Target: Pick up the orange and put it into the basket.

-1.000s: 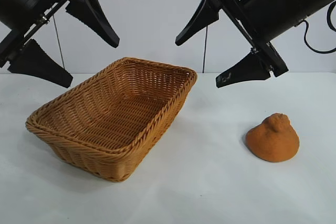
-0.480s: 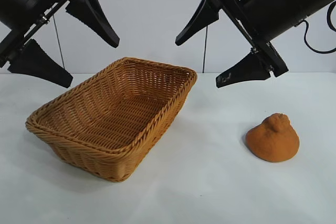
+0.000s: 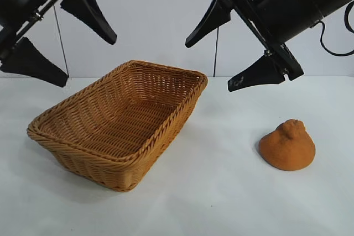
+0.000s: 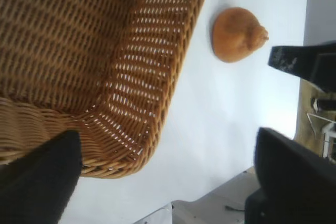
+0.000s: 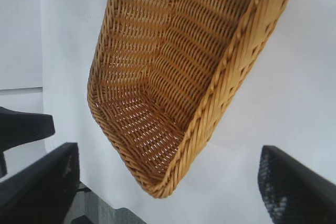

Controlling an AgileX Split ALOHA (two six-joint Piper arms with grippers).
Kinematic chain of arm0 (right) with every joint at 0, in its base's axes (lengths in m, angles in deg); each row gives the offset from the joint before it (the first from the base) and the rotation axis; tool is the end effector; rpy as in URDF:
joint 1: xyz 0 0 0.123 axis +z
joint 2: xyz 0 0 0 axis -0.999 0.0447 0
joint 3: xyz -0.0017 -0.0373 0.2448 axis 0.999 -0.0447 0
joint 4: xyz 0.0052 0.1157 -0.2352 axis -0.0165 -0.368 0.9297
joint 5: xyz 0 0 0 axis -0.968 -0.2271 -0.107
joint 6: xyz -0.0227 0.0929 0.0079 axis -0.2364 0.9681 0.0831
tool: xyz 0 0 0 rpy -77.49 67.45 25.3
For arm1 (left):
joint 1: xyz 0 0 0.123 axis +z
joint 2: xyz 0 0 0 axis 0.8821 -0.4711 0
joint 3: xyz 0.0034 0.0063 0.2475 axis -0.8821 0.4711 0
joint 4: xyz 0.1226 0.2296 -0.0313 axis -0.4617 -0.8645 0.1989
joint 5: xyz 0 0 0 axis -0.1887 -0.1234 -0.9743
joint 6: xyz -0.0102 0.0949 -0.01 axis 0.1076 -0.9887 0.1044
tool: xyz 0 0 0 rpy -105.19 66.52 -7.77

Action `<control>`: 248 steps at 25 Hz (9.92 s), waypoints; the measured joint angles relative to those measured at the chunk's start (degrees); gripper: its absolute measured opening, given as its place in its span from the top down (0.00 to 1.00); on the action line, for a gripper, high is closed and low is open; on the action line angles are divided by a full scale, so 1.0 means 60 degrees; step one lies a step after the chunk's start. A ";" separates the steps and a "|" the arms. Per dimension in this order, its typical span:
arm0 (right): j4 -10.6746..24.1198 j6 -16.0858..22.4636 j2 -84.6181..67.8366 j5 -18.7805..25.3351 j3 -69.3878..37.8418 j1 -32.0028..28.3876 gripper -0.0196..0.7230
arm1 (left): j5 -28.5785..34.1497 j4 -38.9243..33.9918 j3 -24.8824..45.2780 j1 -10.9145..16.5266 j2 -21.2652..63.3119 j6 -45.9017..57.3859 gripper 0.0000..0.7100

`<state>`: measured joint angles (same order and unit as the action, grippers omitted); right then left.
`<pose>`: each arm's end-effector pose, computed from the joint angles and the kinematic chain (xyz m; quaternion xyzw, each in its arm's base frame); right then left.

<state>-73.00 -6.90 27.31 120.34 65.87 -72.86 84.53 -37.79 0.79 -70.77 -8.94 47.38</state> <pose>0.3286 0.1450 0.1794 -0.0141 0.9200 0.3682 0.1333 0.3232 -0.1042 0.2216 -0.0606 0.9279 -0.3373 0.1470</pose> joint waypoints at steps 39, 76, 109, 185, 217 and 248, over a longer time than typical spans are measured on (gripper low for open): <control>-0.0005 0.0103 0.0000 -0.0149 0.0000 0.0000 0.12 | -0.2321 -0.6160 0.2157 -0.2746 0.0464 1.2573 0.11; -0.0009 0.0114 0.0000 -0.0241 0.0000 0.0000 0.12 | -0.3016 -0.5630 0.0991 -0.2201 -0.2341 1.1802 0.88; 0.0009 0.0140 0.0000 0.0101 0.0000 0.0000 0.12 | 0.1745 -0.4532 -0.4438 -0.0370 -0.4882 0.2689 0.88; 0.0009 0.0140 0.0000 0.0205 0.0000 0.0000 0.12 | 0.3241 -0.7550 0.1859 0.1293 0.5002 0.1746 0.11; 0.2905 0.1750 -0.0010 0.1504 0.1312 0.0000 0.12 | 0.1812 -0.7337 0.6107 0.1293 1.4126 0.1706 0.11; 0.6614 0.3577 0.2202 0.1419 0.1742 -0.1661 0.12 | 0.1812 -0.7345 0.6107 0.1293 1.5307 0.1706 0.11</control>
<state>-33.31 14.56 40.52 128.85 76.32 -82.83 95.40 -81.85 37.43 -63.01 82.91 57.62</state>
